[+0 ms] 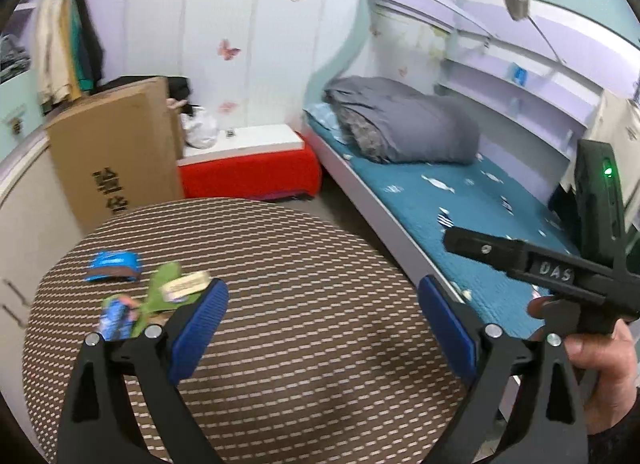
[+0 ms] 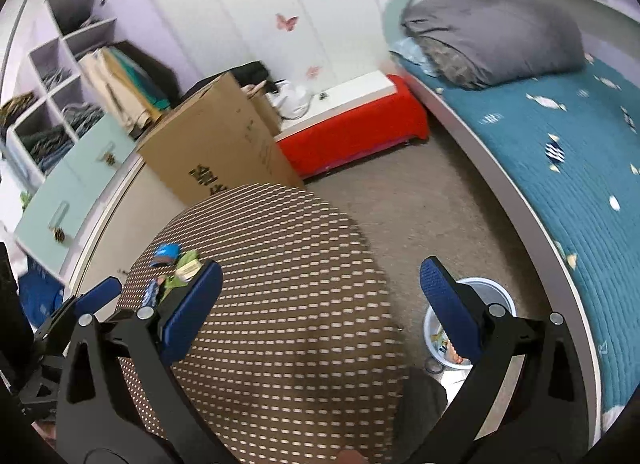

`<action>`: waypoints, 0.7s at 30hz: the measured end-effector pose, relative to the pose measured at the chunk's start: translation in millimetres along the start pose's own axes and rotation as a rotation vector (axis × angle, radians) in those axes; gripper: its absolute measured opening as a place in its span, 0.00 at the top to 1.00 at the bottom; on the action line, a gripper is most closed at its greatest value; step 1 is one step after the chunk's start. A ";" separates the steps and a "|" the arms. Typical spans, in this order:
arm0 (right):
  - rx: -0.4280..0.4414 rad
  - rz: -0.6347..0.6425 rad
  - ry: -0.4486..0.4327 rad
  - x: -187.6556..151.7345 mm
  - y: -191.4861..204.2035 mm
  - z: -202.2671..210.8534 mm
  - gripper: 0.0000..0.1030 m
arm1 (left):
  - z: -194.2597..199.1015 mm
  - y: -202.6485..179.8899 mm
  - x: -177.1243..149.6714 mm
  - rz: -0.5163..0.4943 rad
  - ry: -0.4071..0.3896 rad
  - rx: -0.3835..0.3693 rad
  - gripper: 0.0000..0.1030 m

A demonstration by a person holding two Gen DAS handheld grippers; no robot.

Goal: Collect trash
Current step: 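Move both open tools back over the table, then grasp the blue snack packet with the left tool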

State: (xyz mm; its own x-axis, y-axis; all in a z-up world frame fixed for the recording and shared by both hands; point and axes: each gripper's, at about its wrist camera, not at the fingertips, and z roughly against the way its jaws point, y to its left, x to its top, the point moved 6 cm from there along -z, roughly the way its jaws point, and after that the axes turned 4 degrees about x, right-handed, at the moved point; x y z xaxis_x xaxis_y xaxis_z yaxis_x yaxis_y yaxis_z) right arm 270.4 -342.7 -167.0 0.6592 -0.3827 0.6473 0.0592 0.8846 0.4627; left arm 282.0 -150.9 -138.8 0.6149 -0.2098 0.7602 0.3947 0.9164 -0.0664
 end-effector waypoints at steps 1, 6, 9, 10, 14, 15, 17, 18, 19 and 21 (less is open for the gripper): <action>0.005 0.018 0.005 0.0 10.0 -3.3 0.06 | 3.9 14.1 -2.0 0.015 -0.007 0.021 0.08; 0.027 0.084 0.032 -3.6 49.2 -20.1 0.06 | 11.2 73.5 -13.6 0.104 -0.013 0.093 0.08; 0.039 0.115 0.046 -7.4 68.0 -27.9 0.06 | 9.1 109.3 -26.9 0.150 0.004 0.145 0.08; 0.040 0.127 0.053 -9.2 74.2 -32.1 0.06 | 8.8 118.5 -30.8 0.161 0.010 0.150 0.08; 0.048 0.164 0.088 -17.8 94.6 -47.4 0.06 | 4.7 156.8 -43.2 0.213 0.022 0.185 0.08; 0.050 0.177 0.094 -20.0 98.5 -49.4 0.06 | 3.6 165.7 -46.4 0.222 0.023 0.194 0.08; 0.047 0.211 0.115 -25.8 108.3 -58.0 0.06 | -1.8 181.5 -53.3 0.236 0.034 0.213 0.08; 0.049 0.219 0.125 -28.5 112.6 -62.8 0.06 | -4.8 188.0 -56.5 0.238 0.040 0.220 0.08; 0.053 0.225 0.137 -31.2 115.6 -67.8 0.06 | -9.7 195.4 -59.0 0.238 0.049 0.231 0.08; 0.051 0.241 0.161 -37.2 121.5 -79.5 0.06 | -20.8 204.3 -62.3 0.229 0.071 0.242 0.08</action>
State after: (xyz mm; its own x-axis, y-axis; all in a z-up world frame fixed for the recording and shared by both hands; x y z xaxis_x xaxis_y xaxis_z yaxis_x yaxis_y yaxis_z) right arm 312.7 -199.8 -183.0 0.7607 -0.1123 0.6394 -0.1486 0.9287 0.3399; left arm 338.5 42.3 -213.2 0.7186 -0.0043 0.6954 0.0721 0.9950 -0.0684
